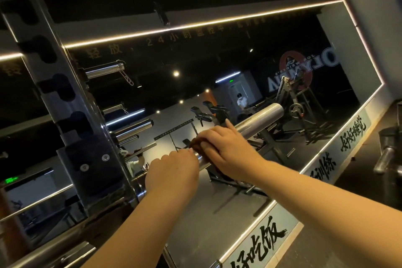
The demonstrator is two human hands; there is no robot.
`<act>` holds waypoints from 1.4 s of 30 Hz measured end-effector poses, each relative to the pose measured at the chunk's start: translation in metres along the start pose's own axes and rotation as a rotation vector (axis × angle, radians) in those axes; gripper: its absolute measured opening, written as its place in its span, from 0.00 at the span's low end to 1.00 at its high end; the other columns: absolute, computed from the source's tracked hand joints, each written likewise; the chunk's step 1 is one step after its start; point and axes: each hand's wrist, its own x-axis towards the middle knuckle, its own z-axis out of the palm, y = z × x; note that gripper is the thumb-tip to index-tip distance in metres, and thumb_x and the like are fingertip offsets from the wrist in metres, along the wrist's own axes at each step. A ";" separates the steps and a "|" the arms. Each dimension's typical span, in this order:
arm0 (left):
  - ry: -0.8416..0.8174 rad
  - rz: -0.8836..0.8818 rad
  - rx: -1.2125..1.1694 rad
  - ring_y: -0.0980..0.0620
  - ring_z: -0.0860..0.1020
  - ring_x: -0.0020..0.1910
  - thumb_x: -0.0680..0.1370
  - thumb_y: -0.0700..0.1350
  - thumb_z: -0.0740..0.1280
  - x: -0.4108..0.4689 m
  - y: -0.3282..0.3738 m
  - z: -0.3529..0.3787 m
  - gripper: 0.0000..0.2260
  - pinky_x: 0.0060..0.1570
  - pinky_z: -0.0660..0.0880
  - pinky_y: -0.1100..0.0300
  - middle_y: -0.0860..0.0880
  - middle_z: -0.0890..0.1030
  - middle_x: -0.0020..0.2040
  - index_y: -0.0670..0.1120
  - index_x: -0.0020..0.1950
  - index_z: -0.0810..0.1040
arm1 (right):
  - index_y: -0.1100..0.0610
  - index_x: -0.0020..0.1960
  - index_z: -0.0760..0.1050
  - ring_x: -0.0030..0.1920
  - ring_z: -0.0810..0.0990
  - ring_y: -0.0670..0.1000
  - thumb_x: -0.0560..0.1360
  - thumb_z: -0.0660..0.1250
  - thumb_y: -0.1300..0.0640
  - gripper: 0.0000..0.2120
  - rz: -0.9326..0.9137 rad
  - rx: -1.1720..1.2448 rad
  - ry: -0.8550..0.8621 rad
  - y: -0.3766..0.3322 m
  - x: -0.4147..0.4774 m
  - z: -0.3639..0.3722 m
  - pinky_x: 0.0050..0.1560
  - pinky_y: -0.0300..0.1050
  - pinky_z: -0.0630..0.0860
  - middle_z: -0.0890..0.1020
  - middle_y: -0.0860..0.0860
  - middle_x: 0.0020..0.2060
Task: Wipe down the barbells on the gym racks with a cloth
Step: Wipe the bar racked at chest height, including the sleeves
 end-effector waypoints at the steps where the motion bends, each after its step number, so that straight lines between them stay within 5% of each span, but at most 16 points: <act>1: -0.003 -0.002 -0.019 0.51 0.73 0.41 0.84 0.46 0.60 0.001 0.000 0.001 0.11 0.45 0.74 0.56 0.50 0.70 0.44 0.48 0.66 0.69 | 0.45 0.67 0.73 0.63 0.74 0.41 0.86 0.52 0.44 0.15 0.010 -0.030 -0.024 0.009 0.002 -0.006 0.82 0.57 0.42 0.79 0.41 0.58; 3: 0.005 0.003 -0.034 0.52 0.73 0.40 0.84 0.46 0.61 0.001 0.000 0.002 0.11 0.43 0.73 0.58 0.51 0.70 0.45 0.48 0.66 0.68 | 0.44 0.63 0.73 0.61 0.76 0.42 0.86 0.51 0.44 0.14 0.145 -0.037 -0.021 0.030 0.008 -0.019 0.80 0.58 0.37 0.80 0.40 0.54; 7: 0.015 0.004 -0.024 0.54 0.71 0.37 0.85 0.45 0.59 0.002 0.000 0.001 0.09 0.39 0.70 0.59 0.52 0.67 0.40 0.47 0.64 0.69 | 0.49 0.56 0.75 0.60 0.78 0.49 0.86 0.52 0.49 0.13 0.419 -0.088 0.087 0.058 0.020 -0.032 0.80 0.66 0.43 0.80 0.44 0.51; 12: -0.015 -0.018 -0.047 0.53 0.74 0.39 0.84 0.46 0.59 0.010 0.007 0.003 0.10 0.40 0.74 0.59 0.50 0.71 0.43 0.46 0.65 0.69 | 0.53 0.67 0.74 0.66 0.69 0.48 0.86 0.55 0.51 0.15 0.199 0.042 0.000 0.017 0.006 -0.013 0.72 0.44 0.64 0.75 0.48 0.64; 14: -0.019 -0.022 -0.042 0.52 0.75 0.40 0.85 0.45 0.59 0.015 0.010 0.003 0.10 0.41 0.74 0.59 0.50 0.71 0.43 0.46 0.66 0.69 | 0.52 0.72 0.71 0.68 0.68 0.45 0.87 0.55 0.51 0.16 0.061 0.058 -0.015 0.016 -0.007 -0.014 0.70 0.36 0.61 0.73 0.48 0.67; 18: 0.006 0.008 -0.016 0.53 0.75 0.37 0.85 0.45 0.56 0.023 0.014 0.001 0.08 0.37 0.72 0.59 0.51 0.68 0.37 0.45 0.63 0.71 | 0.50 0.68 0.73 0.68 0.72 0.45 0.87 0.53 0.50 0.14 0.140 -0.105 -0.010 0.054 0.000 -0.029 0.81 0.50 0.47 0.78 0.45 0.63; 21: -0.001 0.014 -0.004 0.52 0.74 0.37 0.85 0.43 0.56 0.025 0.016 0.001 0.08 0.36 0.70 0.59 0.51 0.66 0.35 0.45 0.62 0.71 | 0.50 0.59 0.75 0.59 0.76 0.49 0.86 0.52 0.50 0.13 0.372 -0.135 0.106 0.075 0.010 -0.033 0.77 0.63 0.59 0.79 0.46 0.54; 26: -0.013 0.004 0.008 0.52 0.74 0.37 0.85 0.45 0.58 0.028 0.020 0.004 0.10 0.36 0.70 0.59 0.50 0.71 0.40 0.45 0.65 0.70 | 0.50 0.62 0.74 0.58 0.70 0.45 0.86 0.56 0.51 0.10 0.247 0.041 0.125 0.033 -0.003 -0.011 0.64 0.45 0.71 0.75 0.45 0.56; 29: -0.010 0.007 0.003 0.52 0.74 0.37 0.85 0.45 0.59 0.031 0.020 0.004 0.10 0.37 0.71 0.59 0.50 0.69 0.38 0.45 0.65 0.69 | 0.49 0.70 0.71 0.65 0.70 0.43 0.86 0.55 0.49 0.15 0.048 -0.013 0.038 0.033 -0.014 -0.017 0.74 0.43 0.64 0.75 0.44 0.64; 31: 0.008 0.023 0.016 0.53 0.74 0.36 0.85 0.45 0.58 0.033 0.019 0.004 0.09 0.35 0.70 0.60 0.50 0.69 0.38 0.45 0.65 0.69 | 0.47 0.69 0.71 0.65 0.72 0.43 0.87 0.54 0.48 0.14 0.107 -0.111 0.008 0.056 -0.008 -0.029 0.80 0.52 0.57 0.77 0.43 0.63; 36: 0.014 0.028 0.041 0.53 0.73 0.33 0.86 0.43 0.56 0.028 0.024 0.002 0.06 0.33 0.71 0.60 0.50 0.68 0.35 0.45 0.61 0.69 | 0.54 0.58 0.76 0.57 0.76 0.53 0.85 0.54 0.53 0.12 0.480 -0.124 0.154 0.077 0.010 -0.046 0.69 0.61 0.67 0.78 0.50 0.53; 42: 0.025 0.019 0.024 0.51 0.79 0.40 0.86 0.46 0.57 0.025 0.022 0.004 0.10 0.45 0.81 0.56 0.48 0.76 0.43 0.45 0.65 0.70 | 0.50 0.68 0.73 0.65 0.71 0.45 0.86 0.55 0.50 0.14 0.087 0.016 0.030 0.029 -0.010 -0.013 0.73 0.40 0.54 0.76 0.45 0.62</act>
